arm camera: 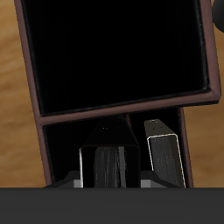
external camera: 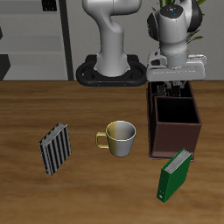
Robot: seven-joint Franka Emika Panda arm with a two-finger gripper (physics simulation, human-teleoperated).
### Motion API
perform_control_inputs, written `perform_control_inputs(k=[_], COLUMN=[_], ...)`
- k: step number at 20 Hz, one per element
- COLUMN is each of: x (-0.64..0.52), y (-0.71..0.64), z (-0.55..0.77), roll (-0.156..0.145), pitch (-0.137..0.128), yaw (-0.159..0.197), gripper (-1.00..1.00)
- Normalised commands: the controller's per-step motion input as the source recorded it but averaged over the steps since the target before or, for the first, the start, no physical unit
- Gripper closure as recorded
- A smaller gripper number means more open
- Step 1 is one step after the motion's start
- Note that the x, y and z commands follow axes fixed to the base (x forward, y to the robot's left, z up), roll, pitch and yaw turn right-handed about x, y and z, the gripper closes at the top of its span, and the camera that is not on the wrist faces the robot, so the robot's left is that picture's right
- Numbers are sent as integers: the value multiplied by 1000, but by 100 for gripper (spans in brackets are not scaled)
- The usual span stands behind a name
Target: Place the yellow book into the left desk caddy's front compartment and place the orange book into the left desk caddy's left compartment and place the black book into the left desk caddy's back compartment
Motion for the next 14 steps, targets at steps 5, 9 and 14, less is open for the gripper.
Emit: perform_control_inputs(k=[5,9,14], x=[58,-24,-60], y=[51,123,85], z=[-148,-51,82], roll=[6,33,15], pitch=[49,16,-18], yaw=[13,23,13], gripper=[-100,-100,-100])
